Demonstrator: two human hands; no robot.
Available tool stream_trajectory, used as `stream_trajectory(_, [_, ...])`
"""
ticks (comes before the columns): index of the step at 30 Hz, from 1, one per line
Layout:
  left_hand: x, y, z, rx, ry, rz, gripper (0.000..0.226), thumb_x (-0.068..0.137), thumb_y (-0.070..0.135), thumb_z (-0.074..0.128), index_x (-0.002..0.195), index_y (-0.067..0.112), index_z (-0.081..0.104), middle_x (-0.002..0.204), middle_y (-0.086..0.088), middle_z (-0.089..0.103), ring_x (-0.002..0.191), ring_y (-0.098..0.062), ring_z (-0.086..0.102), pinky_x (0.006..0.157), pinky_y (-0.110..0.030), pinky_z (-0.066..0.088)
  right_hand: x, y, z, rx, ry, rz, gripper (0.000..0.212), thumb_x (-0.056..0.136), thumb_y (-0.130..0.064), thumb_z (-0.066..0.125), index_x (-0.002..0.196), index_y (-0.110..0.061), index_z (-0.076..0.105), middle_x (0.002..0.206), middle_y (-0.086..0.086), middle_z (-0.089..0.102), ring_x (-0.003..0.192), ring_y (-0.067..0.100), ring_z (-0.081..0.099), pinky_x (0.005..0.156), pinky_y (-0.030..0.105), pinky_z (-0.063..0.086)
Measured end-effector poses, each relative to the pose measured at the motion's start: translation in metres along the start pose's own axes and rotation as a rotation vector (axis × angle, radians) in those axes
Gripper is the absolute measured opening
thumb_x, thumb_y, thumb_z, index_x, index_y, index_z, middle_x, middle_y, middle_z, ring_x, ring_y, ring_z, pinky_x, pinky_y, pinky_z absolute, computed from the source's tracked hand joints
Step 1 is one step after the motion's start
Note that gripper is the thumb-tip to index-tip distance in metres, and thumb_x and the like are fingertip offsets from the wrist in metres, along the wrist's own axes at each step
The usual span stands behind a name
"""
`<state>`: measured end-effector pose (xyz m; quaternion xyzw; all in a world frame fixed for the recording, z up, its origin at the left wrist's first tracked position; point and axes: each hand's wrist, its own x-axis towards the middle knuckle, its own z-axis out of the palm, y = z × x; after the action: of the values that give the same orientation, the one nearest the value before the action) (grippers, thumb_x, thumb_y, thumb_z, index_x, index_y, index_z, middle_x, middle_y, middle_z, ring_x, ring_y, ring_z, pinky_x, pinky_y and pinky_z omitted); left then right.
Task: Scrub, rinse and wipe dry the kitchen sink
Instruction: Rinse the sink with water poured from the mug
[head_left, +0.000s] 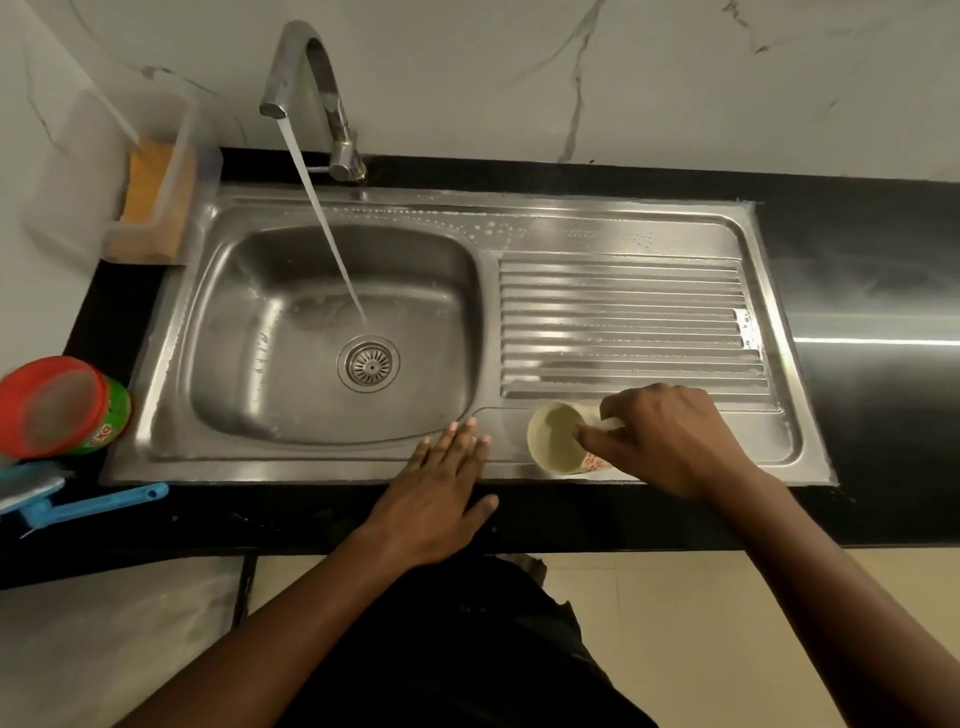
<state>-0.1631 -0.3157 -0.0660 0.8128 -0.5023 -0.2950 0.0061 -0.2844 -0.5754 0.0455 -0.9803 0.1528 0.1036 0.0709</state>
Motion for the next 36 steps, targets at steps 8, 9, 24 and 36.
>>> stream_trajectory(8, [0.022,0.015,-0.005,0.108,-0.108,0.328,0.081,0.107,0.063,0.021,0.163,0.022,-0.022,0.169,0.000,-0.029,0.156,-0.016,-0.030,0.130,-0.045,-0.010,-0.009,-0.003,-0.006,-0.006,0.008,0.088,0.050,0.095,-0.070,0.048,0.072,-0.027,0.060,0.061,-0.009,0.058,0.054,0.009,0.053,0.050,0.027,0.037])
stream_trajectory(9, [0.027,0.017,-0.006,0.113,-0.107,0.342,0.081,0.107,0.062,0.021,0.163,0.022,-0.022,0.170,0.000,-0.028,0.156,-0.017,-0.030,0.130,-0.046,-0.010,-0.011,0.000,-0.010,0.023,0.011,0.130,0.049,0.095,-0.068,0.050,0.070,-0.027,0.059,0.059,-0.009,0.057,0.054,0.007,0.052,0.050,0.027,0.035])
stream_trajectory(24, [0.059,0.058,-0.005,0.051,-0.040,0.287,0.082,0.106,0.065,0.019,0.164,0.022,-0.019,0.169,0.001,-0.030,0.155,-0.015,-0.032,0.130,-0.045,-0.009,-0.046,0.059,-0.023,0.101,-0.016,0.227,0.053,0.095,-0.071,0.047,0.066,-0.028,0.058,0.055,-0.006,0.057,0.050,0.008,0.054,0.052,0.025,0.043])
stream_trajectory(36, [0.085,0.111,0.007,0.086,0.000,0.206,0.079,0.105,0.065,0.012,0.166,0.021,-0.012,0.172,0.001,-0.025,0.156,-0.017,-0.030,0.131,-0.047,-0.003,-0.047,0.102,-0.015,0.115,0.002,0.101,0.056,0.095,-0.072,0.047,0.061,-0.028,0.051,0.052,-0.007,0.052,0.048,0.007,0.049,0.050,0.025,0.031])
